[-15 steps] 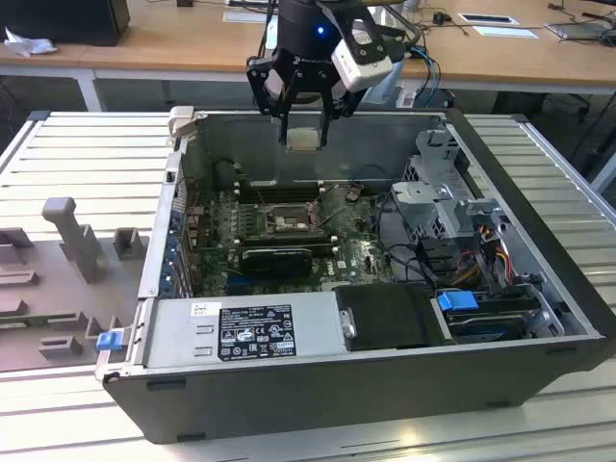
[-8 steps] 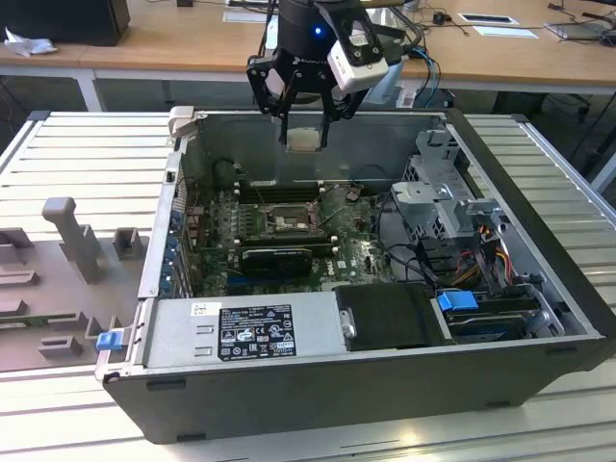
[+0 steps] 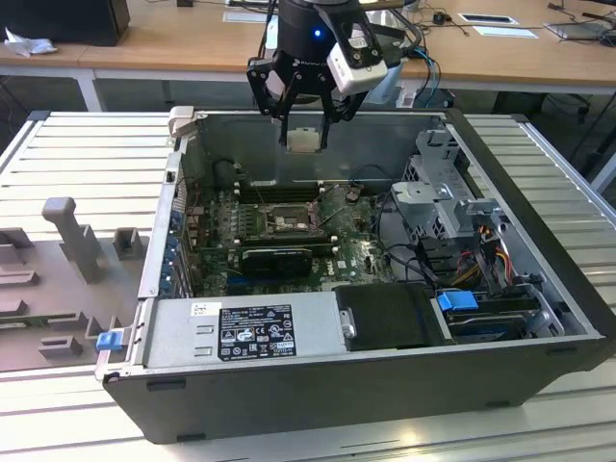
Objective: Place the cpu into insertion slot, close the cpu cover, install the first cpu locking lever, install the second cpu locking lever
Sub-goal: 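Place the cpu into insertion slot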
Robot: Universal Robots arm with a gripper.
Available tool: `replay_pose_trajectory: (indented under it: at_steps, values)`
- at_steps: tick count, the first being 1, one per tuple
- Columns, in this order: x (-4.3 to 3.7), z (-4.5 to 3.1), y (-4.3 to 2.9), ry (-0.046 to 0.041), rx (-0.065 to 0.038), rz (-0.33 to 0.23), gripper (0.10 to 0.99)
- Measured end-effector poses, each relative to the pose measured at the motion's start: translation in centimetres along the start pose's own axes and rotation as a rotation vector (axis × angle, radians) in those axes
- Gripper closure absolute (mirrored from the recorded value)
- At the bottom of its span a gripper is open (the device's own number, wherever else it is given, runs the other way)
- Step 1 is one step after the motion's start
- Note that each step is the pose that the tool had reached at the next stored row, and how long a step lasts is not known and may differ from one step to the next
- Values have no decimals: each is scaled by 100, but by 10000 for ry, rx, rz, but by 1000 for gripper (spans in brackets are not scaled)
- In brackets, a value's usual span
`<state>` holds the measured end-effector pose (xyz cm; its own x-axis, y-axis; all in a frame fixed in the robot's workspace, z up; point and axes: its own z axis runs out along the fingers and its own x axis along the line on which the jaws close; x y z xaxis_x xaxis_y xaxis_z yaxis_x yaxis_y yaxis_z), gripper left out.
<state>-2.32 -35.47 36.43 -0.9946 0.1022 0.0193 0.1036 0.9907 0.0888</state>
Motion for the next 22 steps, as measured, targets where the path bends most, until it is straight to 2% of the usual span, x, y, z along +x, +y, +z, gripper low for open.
replay_pose_trajectory:
  at_steps: [8, 22]
  values:
    - [0, 6, 0, -27, -7, 305, 557]
    - [0, 16, -1, -107, -24, 1203, 557]
